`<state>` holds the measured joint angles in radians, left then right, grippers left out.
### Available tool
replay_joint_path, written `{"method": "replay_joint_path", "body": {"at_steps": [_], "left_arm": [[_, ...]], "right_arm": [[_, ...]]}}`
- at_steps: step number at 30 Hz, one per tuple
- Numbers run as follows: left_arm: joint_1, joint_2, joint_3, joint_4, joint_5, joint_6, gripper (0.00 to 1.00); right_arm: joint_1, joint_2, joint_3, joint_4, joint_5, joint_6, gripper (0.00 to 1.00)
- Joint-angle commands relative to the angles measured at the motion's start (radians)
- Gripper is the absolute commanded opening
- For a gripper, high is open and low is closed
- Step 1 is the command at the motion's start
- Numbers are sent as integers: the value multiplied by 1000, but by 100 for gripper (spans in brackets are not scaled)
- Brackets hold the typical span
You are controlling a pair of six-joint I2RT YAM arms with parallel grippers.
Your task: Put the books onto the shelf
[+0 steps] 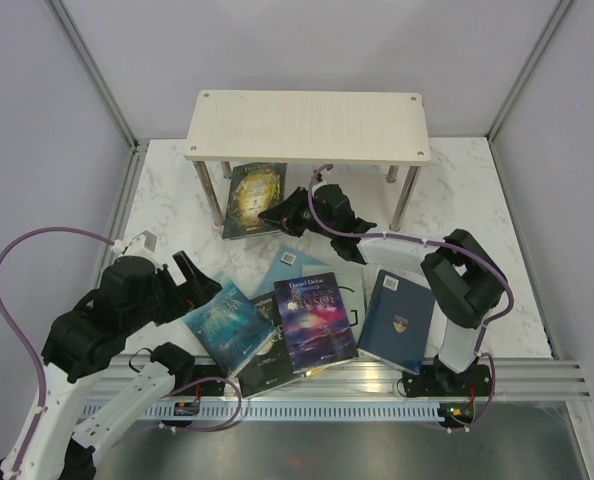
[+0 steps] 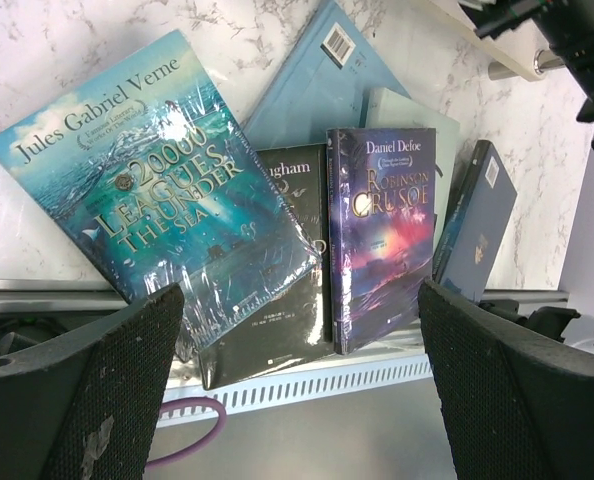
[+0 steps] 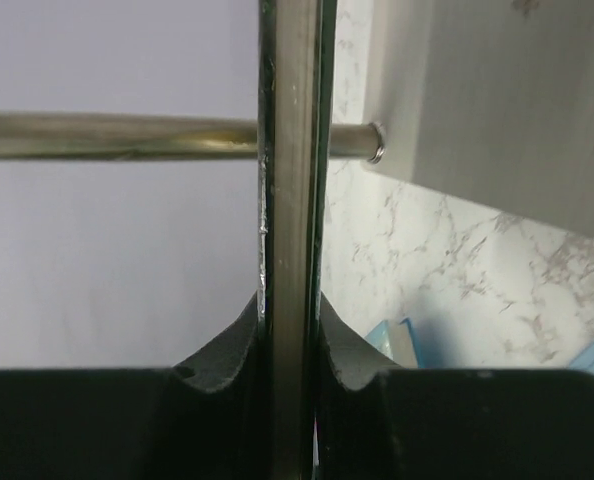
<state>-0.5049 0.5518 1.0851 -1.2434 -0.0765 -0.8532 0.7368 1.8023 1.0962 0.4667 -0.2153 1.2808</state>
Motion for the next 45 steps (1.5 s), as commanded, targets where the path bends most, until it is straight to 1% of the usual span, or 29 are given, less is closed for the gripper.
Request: {"method": "replay_joint_path", "body": {"at_steps": [1, 6, 12, 13, 18, 21, 34, 41, 45], "left_arm": [[6, -3, 30, -34, -9, 13, 100], [6, 17, 33, -31, 9, 29, 100], [6, 45, 38, -24, 11, 62, 100], [6, 57, 41, -21, 12, 74, 100], [6, 89, 59, -10, 9, 108, 100], [6, 103, 59, 7, 7, 120, 100], [6, 129, 6, 93, 43, 95, 100], [6, 125, -30, 131, 58, 66, 100], [6, 123, -42, 142, 67, 49, 100]], "right_arm": [[-13, 44, 119, 52, 62, -49, 0], [-37, 137, 186, -10, 100, -69, 0], [-56, 264, 303, -54, 59, -93, 0], [-56, 294, 353, -71, 38, -94, 0], [-56, 360, 399, -83, -9, -77, 1], [-51, 367, 395, -71, -42, -64, 1], [-50, 272, 266, -100, -62, -80, 0], [-62, 287, 261, -132, -76, -110, 0], [-65, 324, 295, -135, -78, -97, 4]]}}
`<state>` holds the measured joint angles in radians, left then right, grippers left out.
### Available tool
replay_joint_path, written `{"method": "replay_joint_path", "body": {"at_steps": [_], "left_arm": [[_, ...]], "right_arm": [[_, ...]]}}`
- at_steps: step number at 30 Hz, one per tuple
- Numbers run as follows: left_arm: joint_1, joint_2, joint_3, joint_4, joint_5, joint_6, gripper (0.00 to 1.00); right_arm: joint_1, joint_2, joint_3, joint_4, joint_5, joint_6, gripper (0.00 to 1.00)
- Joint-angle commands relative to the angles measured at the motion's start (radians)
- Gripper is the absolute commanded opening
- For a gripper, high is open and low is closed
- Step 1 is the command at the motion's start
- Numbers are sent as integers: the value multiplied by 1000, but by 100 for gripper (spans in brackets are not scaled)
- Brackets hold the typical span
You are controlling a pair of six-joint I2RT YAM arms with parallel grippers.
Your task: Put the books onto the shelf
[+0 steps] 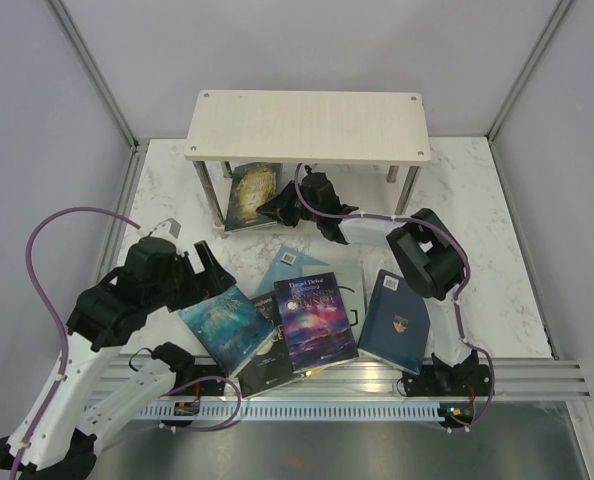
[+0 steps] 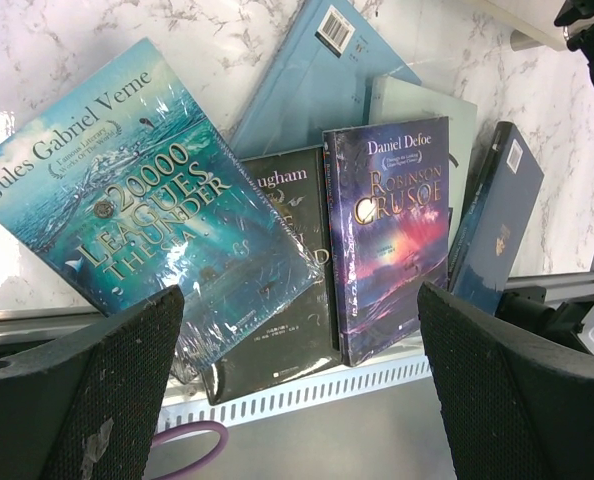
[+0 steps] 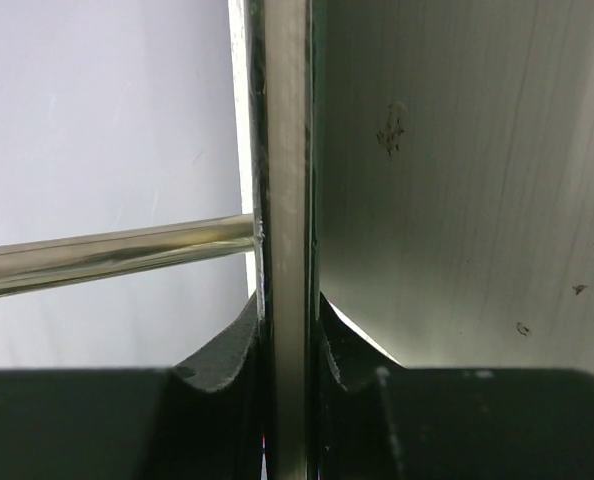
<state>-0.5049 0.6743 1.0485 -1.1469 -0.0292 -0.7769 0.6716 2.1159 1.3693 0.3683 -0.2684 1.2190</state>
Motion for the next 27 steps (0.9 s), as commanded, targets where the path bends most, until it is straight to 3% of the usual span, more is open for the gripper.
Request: {"method": "replay_joint_path", "body": {"at_steps": [1, 2, 3, 5, 6, 8, 16, 22, 25, 27], "left_arm": [[6, -1, -4, 47, 21, -30, 100], [6, 1, -2, 47, 22, -30, 100], [6, 1, 1, 47, 22, -30, 100], [6, -4, 5, 47, 18, -36, 100], [6, -7, 5, 47, 17, -41, 100], [6, -19, -2, 47, 15, -53, 100], [6, -41, -30, 49, 3, -71, 100], [6, -5, -59, 84, 20, -61, 100], [6, -8, -139, 159, 115, -62, 96], [5, -18, -240, 294, 254, -73, 92]], "right_arm": [[-3, 18, 28, -43, -29, -33, 9], [-4, 22, 34, -49, -34, -35, 19], [-4, 19, 40, -63, -31, -38, 44], [-6, -5, 37, -110, -20, -62, 81], [-4, -17, 33, -130, 4, -76, 94], [-13, -46, 31, -213, 29, -130, 98], [-70, -141, -13, -530, 202, -246, 98], [-116, -237, -68, -658, 262, -323, 98], [-124, -315, -105, -696, 262, -386, 98], [-124, -409, -147, -721, 262, -452, 98]]}}
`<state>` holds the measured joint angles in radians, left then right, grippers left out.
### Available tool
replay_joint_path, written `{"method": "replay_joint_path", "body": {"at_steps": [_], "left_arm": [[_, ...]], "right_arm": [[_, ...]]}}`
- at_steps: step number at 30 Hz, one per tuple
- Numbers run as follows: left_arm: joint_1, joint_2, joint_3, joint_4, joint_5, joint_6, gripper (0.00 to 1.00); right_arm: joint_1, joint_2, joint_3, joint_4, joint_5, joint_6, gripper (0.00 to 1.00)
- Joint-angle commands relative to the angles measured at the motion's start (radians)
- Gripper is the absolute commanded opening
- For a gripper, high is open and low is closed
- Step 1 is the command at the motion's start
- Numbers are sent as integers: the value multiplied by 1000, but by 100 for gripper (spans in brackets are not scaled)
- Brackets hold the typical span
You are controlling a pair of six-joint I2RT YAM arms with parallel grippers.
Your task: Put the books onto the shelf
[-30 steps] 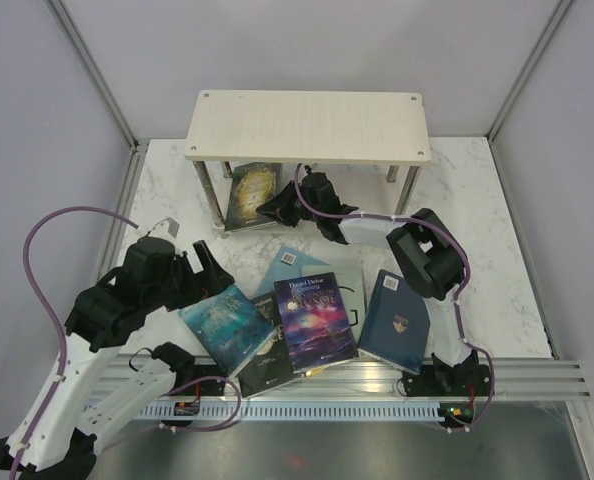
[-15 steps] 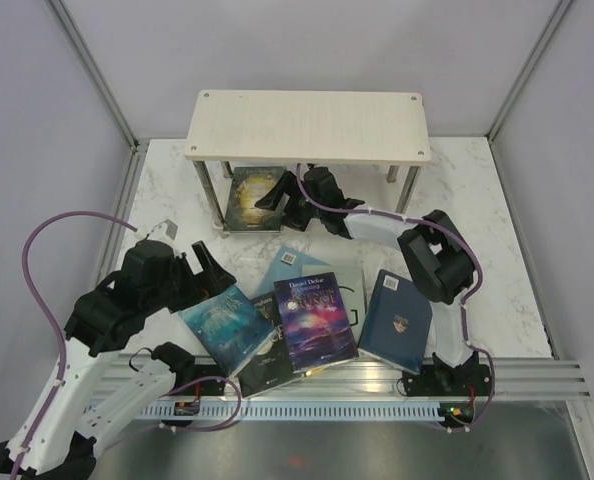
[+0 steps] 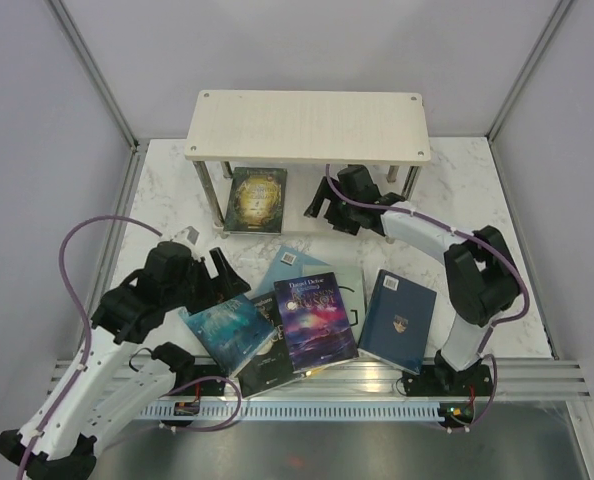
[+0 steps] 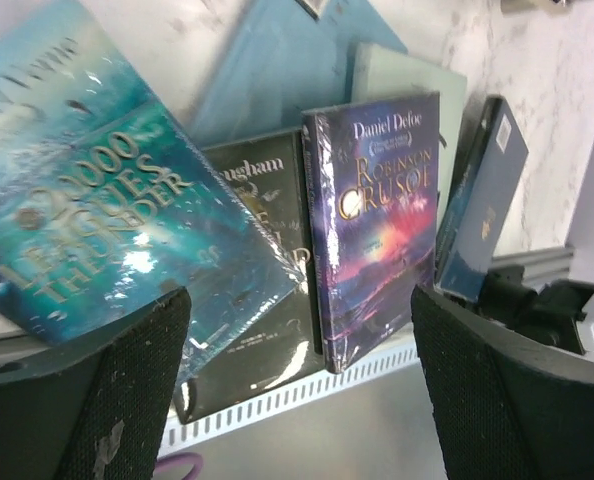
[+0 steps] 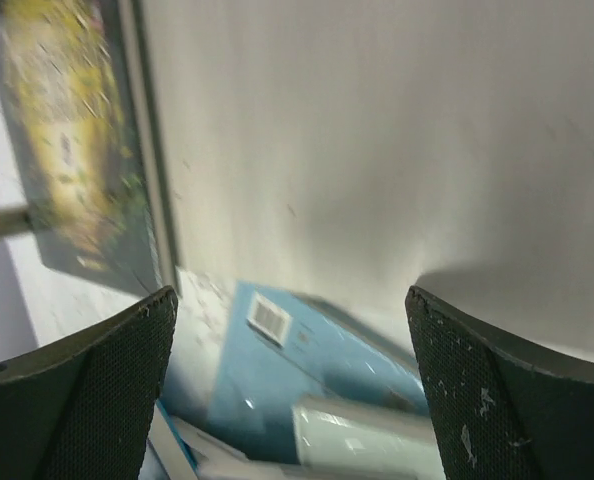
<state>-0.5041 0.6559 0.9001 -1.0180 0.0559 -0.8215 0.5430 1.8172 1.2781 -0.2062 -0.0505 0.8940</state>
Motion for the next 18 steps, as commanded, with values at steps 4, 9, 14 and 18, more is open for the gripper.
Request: {"method": "replay_joint_path", "body": {"at_steps": [4, 9, 14, 18], "left_arm": [[-8, 5, -230, 363, 300, -79, 92], [-28, 76, -311, 559, 346, -90, 93], [-54, 214, -366, 703, 363, -99, 93], [-71, 280, -417, 802, 364, -122, 92]], "right_arm": [[6, -283, -134, -197, 8, -219, 98], [5, -459, -307, -211, -191, -210, 95], [5, -587, -535, -197, -241, -178, 77], [5, -642, -626, -183, -285, -176, 71]]}}
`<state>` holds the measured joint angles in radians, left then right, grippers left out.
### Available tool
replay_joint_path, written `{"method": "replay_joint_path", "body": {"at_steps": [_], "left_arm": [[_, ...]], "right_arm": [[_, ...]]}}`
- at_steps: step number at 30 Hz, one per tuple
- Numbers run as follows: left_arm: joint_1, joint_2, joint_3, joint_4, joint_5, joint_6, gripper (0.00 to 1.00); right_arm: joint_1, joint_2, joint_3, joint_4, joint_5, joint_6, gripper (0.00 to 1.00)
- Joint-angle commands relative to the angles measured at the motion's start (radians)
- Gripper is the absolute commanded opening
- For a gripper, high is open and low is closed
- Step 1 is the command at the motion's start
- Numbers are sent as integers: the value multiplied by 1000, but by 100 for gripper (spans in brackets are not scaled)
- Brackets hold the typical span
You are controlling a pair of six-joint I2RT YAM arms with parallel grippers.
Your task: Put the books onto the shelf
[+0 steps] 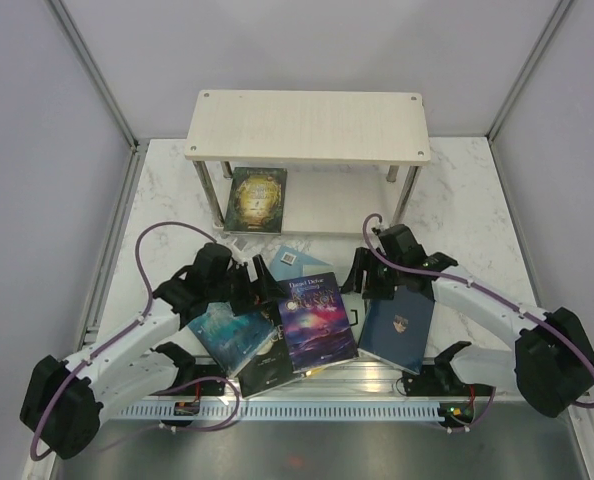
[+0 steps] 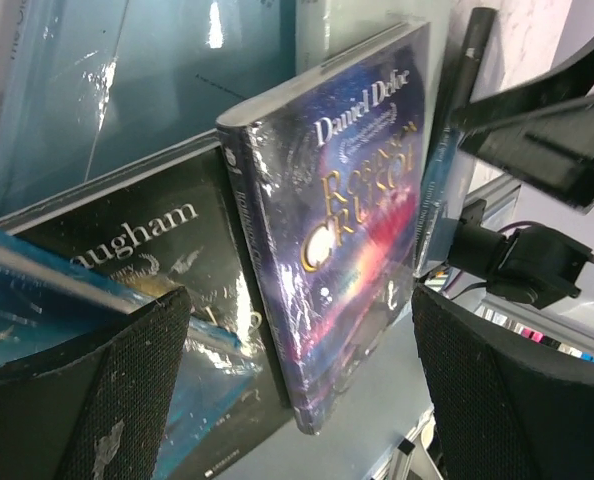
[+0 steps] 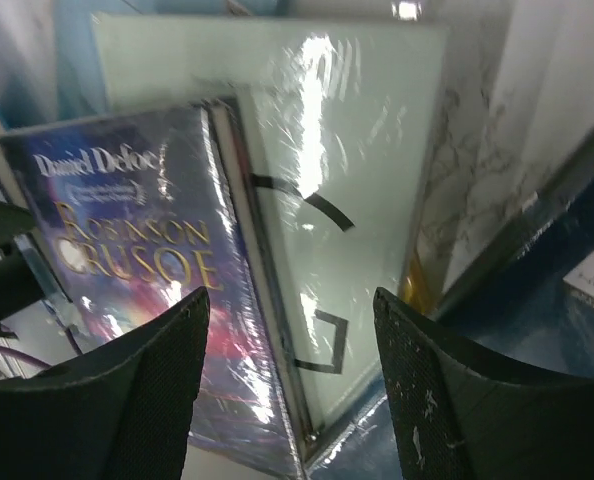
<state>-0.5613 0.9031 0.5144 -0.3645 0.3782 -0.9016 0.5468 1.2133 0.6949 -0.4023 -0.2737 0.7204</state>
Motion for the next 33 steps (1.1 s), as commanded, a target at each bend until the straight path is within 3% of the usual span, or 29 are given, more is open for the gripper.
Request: {"method": "replay_joint_path", "body": {"at_steps": [1, 8, 16, 23, 33], "left_arm": [[-17, 43, -39, 173, 41, -43, 92], [-57, 146, -93, 300, 47, -74, 92], [-132, 244, -174, 559, 76, -186, 91], [-146, 186, -240, 700, 94, -240, 75], [-161, 235, -297, 1038, 186, -335, 68]], "right_arm": [[1, -43, -54, 17, -67, -3, 70], [1, -32, -100, 77, -116, 10, 68], [1, 35, -143, 164, -179, 28, 55], [1, 46, -178, 198, -194, 27, 50], [1, 72, -215, 255, -219, 40, 46]]}}
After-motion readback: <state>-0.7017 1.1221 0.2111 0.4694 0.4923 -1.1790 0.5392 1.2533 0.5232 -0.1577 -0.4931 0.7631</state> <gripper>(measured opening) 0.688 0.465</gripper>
